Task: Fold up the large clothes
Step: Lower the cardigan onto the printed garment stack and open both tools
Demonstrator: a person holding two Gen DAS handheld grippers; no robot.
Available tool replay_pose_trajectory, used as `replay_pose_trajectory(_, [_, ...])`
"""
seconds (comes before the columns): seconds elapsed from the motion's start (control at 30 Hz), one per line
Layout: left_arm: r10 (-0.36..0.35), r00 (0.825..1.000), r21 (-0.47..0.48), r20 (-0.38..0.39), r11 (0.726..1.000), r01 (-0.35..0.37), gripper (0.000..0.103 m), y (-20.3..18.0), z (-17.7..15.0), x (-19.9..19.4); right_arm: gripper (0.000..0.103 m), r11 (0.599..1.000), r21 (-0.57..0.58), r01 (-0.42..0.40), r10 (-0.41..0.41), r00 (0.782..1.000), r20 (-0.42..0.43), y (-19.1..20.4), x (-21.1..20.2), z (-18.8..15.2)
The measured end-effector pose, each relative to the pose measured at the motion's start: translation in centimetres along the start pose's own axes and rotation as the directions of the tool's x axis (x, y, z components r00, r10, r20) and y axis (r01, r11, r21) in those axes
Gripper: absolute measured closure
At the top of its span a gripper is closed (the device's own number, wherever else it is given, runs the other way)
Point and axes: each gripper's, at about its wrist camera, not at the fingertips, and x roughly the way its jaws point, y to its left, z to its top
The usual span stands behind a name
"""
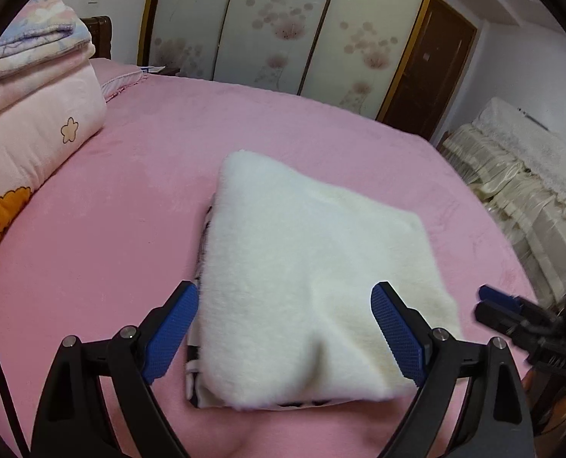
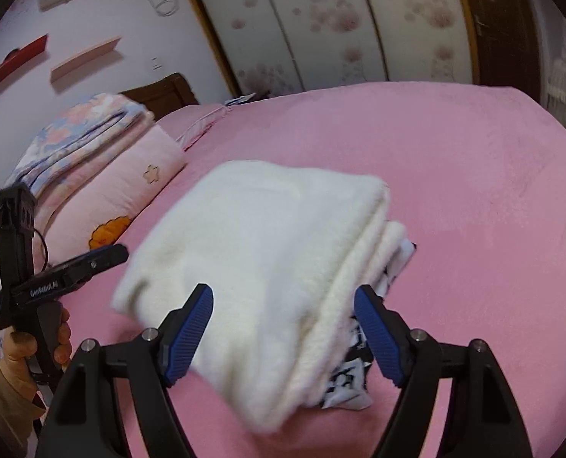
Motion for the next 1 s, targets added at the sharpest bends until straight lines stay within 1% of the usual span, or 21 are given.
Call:
replay_pose_trajectory(0.03, [-0.006, 1.0, -0.009, 0.001, 1.0, 0.006, 0.012, -0.1, -0.1, 0.1, 0.037, 1.0, -0.024, -0.004, 0.004, 1.0, -0.001, 0.9, 0.1, 0.0])
replay_pose_trajectory(0.07, [-0.013, 1.0, -0.014, -0.005, 1.0, 0.013, 0.014, -0.6, -0.3, 0.4, 0.039, 0.999, -0.046, 0.006, -0.006, 1.0, -0.002, 1.7, 0.2, -0.2])
replay_pose_trajectory(0.1, [-0.013, 1.0, -0.009, -0.012, 1.0, 0.013, 0.021, -0.4, -0.4, 1.0, 0.047, 0.998, -0.063, 0.019, -0.019, 1.0, -0.002, 2.3, 0.5, -0.5])
replay_pose_trajectory(0.13, [-0.011, 1.0, 0.007, -0.024, 1.0, 0.011, 0.035, -0.6, -0.7, 1.3, 0.056, 0.997, -0.076, 0.033, -0.034, 0.999, -0.009, 2.7, 1.0, -0.8])
replay_pose_trajectory(0.17, [-0.001, 0.999, 0.044, -0.051, 0.999, 0.003, 0.042, -1.1, -1.2, 2.1, 0.06, 0.996, -0.082, 0.036, -0.038, 0.999, -0.025, 2.9, 1.5, -1.1])
replay_pose_trajectory(0.2, [0.019, 0.997, 0.071, -0.071, 0.997, -0.014, 0.053, -1.5, -1.6, 2.5, 0.068, 0.996, -0.086, 0.036, -0.041, 0.998, -0.052, 3.2, 2.5, -1.4])
replay_pose_trajectory(0.23, [0.061, 0.995, 0.111, -0.08, 0.992, -0.052, 0.053, -1.8, -2.1, 3.2, 0.076, 0.996, -0.086, 0.035, -0.042, 0.996, -0.081, 2.9, 3.2, -1.9])
replay_pose_trajectory(0.27, [0.074, 0.995, 0.133, -0.073, 0.989, -0.064, 0.053, -1.7, -2.4, 3.5, 0.079, 0.995, -0.086, 0.042, -0.051, 0.993, -0.107, 2.6, 3.9, -2.5])
replay_pose_trajectory(0.33, [0.095, 0.993, 0.159, -0.063, 0.984, -0.084, 0.054, -1.7, -2.7, 3.7, 0.095, 0.992, -0.094, 0.079, -0.09, 0.989, -0.119, 2.0, 4.6, -3.2])
replay_pose_trajectory(0.37, [0.102, 0.992, 0.161, -0.069, 0.983, -0.09, 0.055, -1.7, -2.8, 3.9, 0.1, 0.991, -0.095, 0.096, -0.106, 0.987, -0.117, 1.6, 4.7, -3.4])
replay_pose_trajectory(0.4, [0.108, 0.991, 0.159, -0.077, 0.983, -0.095, 0.057, -1.6, -2.9, 4.2, 0.103, 0.989, -0.09, 0.114, -0.124, 0.986, -0.112, 1.1, 4.7, -3.6])
replay_pose_trajectory(0.47, [0.123, 0.988, 0.153, -0.096, 0.982, -0.108, 0.059, -1.3, -3.4, 4.4, 0.103, 0.992, -0.073, 0.098, -0.107, 0.987, -0.122, 0.4, 4.8, -3.8])
replay_pose_trajectory(0.57, [0.133, 0.987, 0.16, -0.092, 0.98, -0.117, 0.06, -1.4, -3.8, 4.2, 0.103, 0.994, -0.062, 0.089, -0.096, 0.987, -0.132, 0.0, 5.1, -4.1])
replay_pose_trajectory(0.77, [0.143, 0.986, 0.156, -0.08, 0.979, -0.13, 0.058, -2.4, -4.0, 3.4, 0.103, 0.993, -0.049, 0.111, -0.117, 0.983, -0.138, 0.5, 4.7, -4.1])
replay_pose_trajectory(0.8, [0.143, 0.986, 0.157, -0.08, 0.979, -0.129, 0.053, -2.6, -4.0, 3.2, 0.101, 0.992, -0.054, 0.118, -0.124, 0.982, -0.14, 0.7, 4.6, -4.1])
replay_pose_trajectory(0.83, [0.138, 0.987, 0.156, -0.08, 0.98, -0.125, 0.041, -2.8, -4.0, 3.0, 0.1, 0.991, -0.062, 0.119, -0.127, 0.982, -0.142, 1.0, 4.3, -4.1])
replay_pose_trajectory(0.87, [0.132, 0.988, 0.151, -0.079, 0.981, -0.119, 0.033, -3.2, -4.1, 2.6, 0.099, 0.989, -0.07, 0.128, -0.137, 0.98, -0.144, 1.3, 4.0, -4.1])
replay_pose_trajectory(0.9, [0.138, 0.988, 0.146, -0.075, 0.981, -0.126, 0.02, -3.4, -4.1, 2.2, 0.098, 0.988, -0.076, 0.135, -0.145, 0.979, -0.144, 1.5, 3.7, -4.1])
replay_pose_trajectory(0.93, [0.155, 0.986, 0.139, -0.068, 0.98, -0.145, 0.015, -3.7, -4.2, 1.7, 0.092, 0.987, -0.081, 0.14, -0.15, 0.978, -0.145, 1.7, 3.2, -4.1])
replay_pose_trajectory(0.97, [0.162, 0.985, 0.133, -0.059, 0.979, -0.153, 0.015, -3.9, -4.2, 1.1, 0.089, 0.988, -0.077, 0.137, -0.147, 0.978, -0.145, 1.8, 2.7, -4.1])
replay_pose_trajectory(1.0, [0.154, 0.986, 0.13, -0.061, 0.981, -0.145, 0.015, -4.1, -4.2, 0.5, 0.079, 0.989, -0.07, 0.132, -0.141, 0.979, -0.145, 1.9, 2.0, -4.0])
